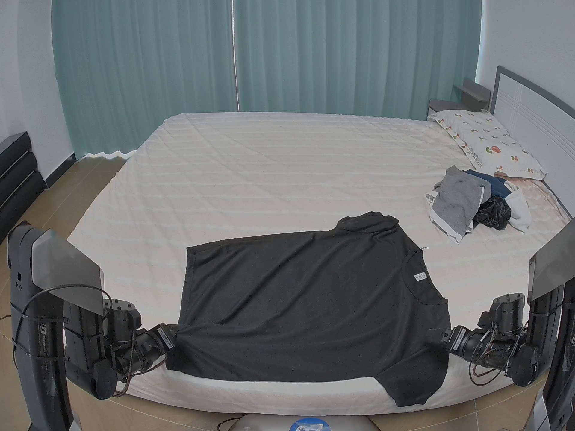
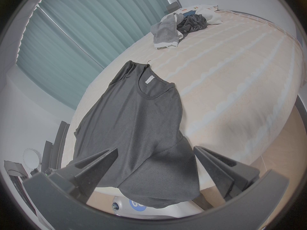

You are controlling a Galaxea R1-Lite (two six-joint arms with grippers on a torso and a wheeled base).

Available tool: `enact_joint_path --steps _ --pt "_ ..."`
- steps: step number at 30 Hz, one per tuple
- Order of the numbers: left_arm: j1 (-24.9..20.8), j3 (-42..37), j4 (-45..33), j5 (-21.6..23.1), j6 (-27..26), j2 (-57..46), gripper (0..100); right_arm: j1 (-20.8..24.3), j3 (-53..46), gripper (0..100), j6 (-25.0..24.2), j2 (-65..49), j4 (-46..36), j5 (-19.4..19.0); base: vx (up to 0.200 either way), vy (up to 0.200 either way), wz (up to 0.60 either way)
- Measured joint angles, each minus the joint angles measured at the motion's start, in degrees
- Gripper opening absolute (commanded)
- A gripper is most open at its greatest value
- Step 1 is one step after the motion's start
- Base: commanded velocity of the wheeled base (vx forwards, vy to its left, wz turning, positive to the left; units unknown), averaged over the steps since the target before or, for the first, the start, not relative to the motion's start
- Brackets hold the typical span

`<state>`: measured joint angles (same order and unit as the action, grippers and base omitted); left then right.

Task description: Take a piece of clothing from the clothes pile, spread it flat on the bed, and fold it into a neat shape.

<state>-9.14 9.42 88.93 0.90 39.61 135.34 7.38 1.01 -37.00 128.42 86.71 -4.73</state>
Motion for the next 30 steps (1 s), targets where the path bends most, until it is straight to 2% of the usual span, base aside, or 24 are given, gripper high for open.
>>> enact_joint_path --steps 5,6,12,16,23,25,30 --pt "0.6 1.0 0.0 0.2 0.1 0.2 0 0.1 0.0 100 0.0 0.1 0.0 0.0 0.000 0.000 0.00" --pt "0.7 1.0 0.0 0.4 0.1 0.3 100 0.1 0.0 100 0.0 0.1 0.0 0.0 0.000 0.000 0.00" --pt "1.0 1.4 0.0 1.2 0.0 1.1 100 0.1 0.0 100 0.0 0.2 0.0 0.0 0.000 0.000 0.00" --pt "1.9 1.1 0.0 3.3 -0.1 1.3 100 0.1 0.0 100 0.0 0.2 0.0 0.0 0.000 0.000 0.00" --pt "5.5 -1.1 0.0 13.7 -1.4 1.0 100 0.1 0.0 100 0.0 0.2 0.0 0.0 0.000 0.000 0.00" --pt "6.3 -2.7 0.1 16.7 -3.5 0.7 100 0.1 0.0 100 0.0 0.2 0.0 0.0 0.000 0.000 0.00" --pt "6.8 -4.9 0.1 18.9 -8.9 0.5 100 0.3 0.0 100 0.0 0.1 -0.1 0.0 0.000 0.000 0.00"
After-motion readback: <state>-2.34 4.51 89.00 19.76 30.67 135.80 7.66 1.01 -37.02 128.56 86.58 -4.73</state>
